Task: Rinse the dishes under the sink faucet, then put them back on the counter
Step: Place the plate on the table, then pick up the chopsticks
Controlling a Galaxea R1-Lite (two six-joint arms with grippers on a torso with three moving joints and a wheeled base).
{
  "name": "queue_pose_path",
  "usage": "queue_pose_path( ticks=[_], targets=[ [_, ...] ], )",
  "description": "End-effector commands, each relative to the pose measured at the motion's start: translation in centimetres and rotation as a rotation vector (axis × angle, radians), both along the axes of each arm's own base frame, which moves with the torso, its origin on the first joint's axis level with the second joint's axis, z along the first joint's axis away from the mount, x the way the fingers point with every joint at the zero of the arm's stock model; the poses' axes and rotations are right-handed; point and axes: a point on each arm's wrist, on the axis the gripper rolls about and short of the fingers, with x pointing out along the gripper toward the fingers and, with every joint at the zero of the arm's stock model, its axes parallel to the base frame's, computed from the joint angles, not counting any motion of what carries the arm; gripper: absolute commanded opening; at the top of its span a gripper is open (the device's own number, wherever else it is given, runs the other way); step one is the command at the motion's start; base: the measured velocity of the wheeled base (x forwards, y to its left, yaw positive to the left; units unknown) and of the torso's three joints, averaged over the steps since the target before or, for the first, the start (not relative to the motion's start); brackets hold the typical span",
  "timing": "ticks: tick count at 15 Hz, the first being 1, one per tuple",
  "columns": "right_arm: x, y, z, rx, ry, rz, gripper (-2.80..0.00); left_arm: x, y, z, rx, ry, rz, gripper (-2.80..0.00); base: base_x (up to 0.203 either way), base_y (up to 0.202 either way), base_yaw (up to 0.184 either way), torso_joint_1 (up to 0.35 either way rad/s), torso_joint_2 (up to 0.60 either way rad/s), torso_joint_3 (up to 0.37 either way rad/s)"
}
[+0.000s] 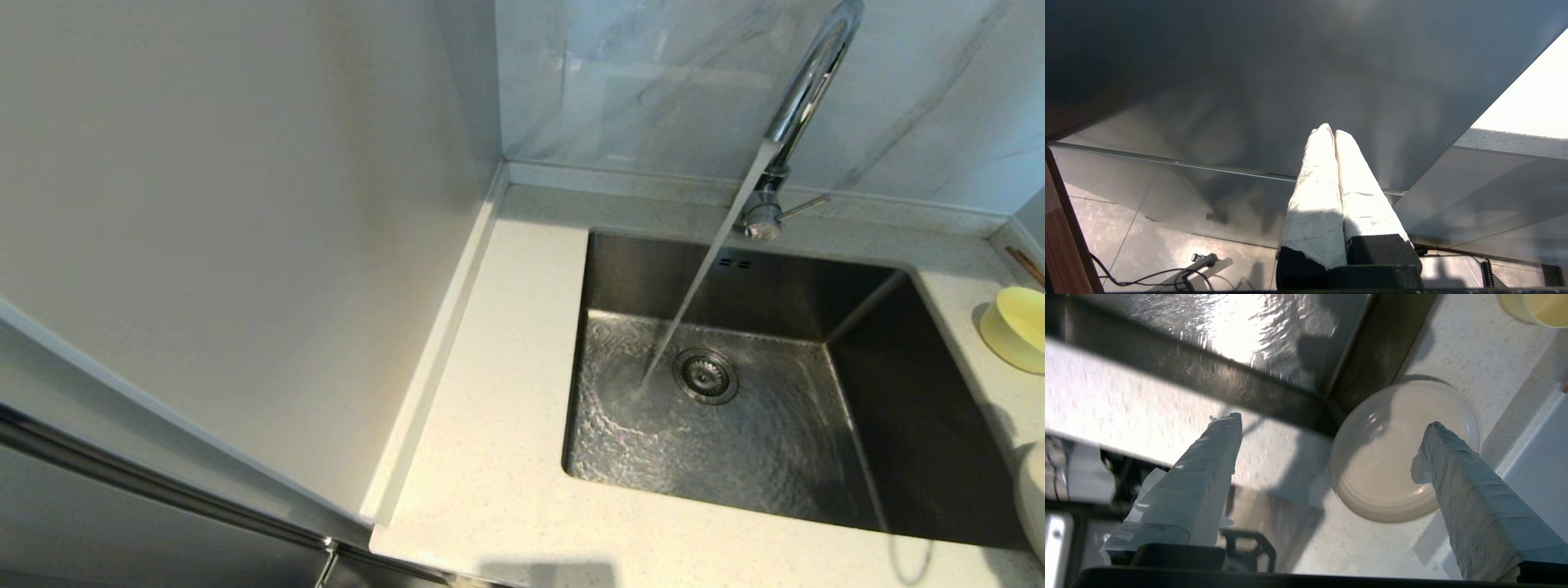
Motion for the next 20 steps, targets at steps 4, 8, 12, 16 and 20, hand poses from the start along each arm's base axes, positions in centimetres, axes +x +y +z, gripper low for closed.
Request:
queue_pose_path(
  ticks=[4, 8, 12, 16, 20],
  targets=[
    [3.8, -1.2, 0.9, -0.053, -0.002, 0.055, 0.0, 0.0, 0.0, 0.0, 0.0, 0.0, 0.0, -2.8, 0.0, 0.0, 0.0, 0.0, 0.0, 0.0],
    [8.5, -3.0, 1.4, -0.118, -0.069, 0.025, 0.0, 0.0, 0.0, 0.0, 0.0, 0.0, 0.0, -2.8, 0.0, 0.0, 0.0, 0.0, 0.0, 0.0],
    [13.2, -5.3, 0.1, -0.237, -0.027, -0.129, 0.0, 0.0, 0.0, 0.0, 0.0, 0.0, -0.001, -2.8, 0.0, 0.0, 0.0, 0.0, 0.0, 0.0],
    [17.7, -7.3, -1.6, -0.254, -0.119, -0.242, 0.0, 0.0, 0.0, 0.0, 0.0, 0.0, 0.0, -2.8, 0.0, 0.0, 0.0, 0.0, 0.0, 0.0],
    [21.1, -11.0, -2.9, -0.309, -0.229, -0.316, 0.0, 0.0, 0.0, 0.0, 0.0, 0.0, -0.001, -2.8, 0.0, 0.0, 0.0, 0.0, 0.0, 0.0]
  ],
)
